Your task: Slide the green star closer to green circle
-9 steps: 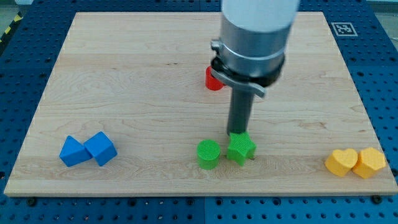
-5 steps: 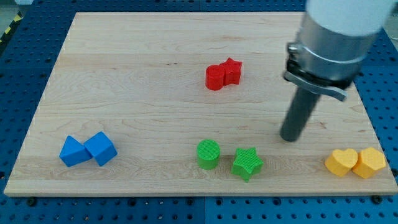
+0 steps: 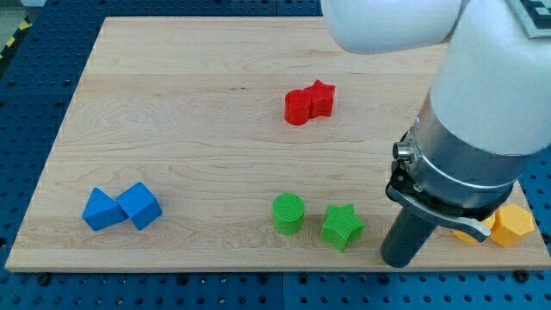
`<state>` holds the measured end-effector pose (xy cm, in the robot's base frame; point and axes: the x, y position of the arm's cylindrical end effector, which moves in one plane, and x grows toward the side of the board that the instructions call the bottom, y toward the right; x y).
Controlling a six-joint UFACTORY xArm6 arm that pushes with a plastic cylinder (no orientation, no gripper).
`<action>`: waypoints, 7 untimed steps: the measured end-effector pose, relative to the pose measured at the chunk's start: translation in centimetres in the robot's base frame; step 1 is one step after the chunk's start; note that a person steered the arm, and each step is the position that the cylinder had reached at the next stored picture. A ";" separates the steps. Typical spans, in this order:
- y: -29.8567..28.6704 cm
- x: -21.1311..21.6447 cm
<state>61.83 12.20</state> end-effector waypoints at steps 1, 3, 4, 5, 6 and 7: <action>-0.1 -1.1; -1.1 -1.6; -2.9 -2.0; -4.0 -2.0; -4.0 -2.0; -3.9 -2.0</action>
